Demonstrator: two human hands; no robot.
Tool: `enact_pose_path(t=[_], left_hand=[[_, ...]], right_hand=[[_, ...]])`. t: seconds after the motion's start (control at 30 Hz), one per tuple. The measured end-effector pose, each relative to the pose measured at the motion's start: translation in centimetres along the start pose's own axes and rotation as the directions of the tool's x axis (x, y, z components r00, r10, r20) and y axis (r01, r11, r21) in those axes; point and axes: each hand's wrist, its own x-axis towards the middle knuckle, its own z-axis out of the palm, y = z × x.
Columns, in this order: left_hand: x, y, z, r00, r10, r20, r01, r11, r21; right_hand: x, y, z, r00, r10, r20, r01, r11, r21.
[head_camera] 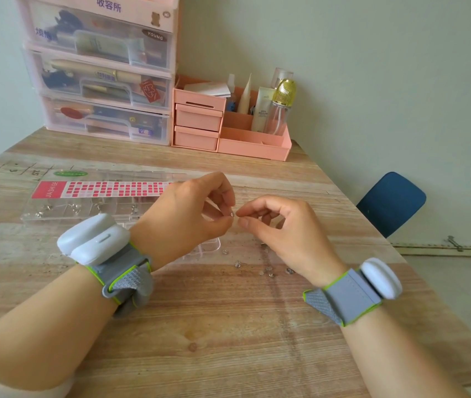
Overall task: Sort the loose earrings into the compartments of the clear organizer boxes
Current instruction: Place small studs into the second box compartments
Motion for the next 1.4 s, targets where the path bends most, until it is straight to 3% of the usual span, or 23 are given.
enact_pose_path(t=[0.47,0.8,1.27,1.4], left_hand=[[-0.1,0.0,-0.2,0.997,0.066,-0.030,-0.067,0.997,-0.025],[0.1,-0.2,-0.1,0.999,0.050,-0.009,-0.050,0.999,-0.008],[0.1,-0.1,0.0,0.996,0.052,0.075,-0.057,0.996,0.064],[0.1,-0.4,0.0,0.992,0.053,0.115,-0.066,0.992,0.108]], right_hand=[[-0.1,-0.2,-0.1,0.996,-0.083,-0.040,0.085,0.995,0.058],[0.4,1.2,-1.3,0.956,0.045,-0.289,-0.021,0.996,0.085],[-0.3,2.7,-4.3,0.959,0.153,-0.238,-0.145,0.988,0.050],[-0.6,3.5,-4.0,0.973,0.181,-0.145,-0.183,0.983,0.003]])
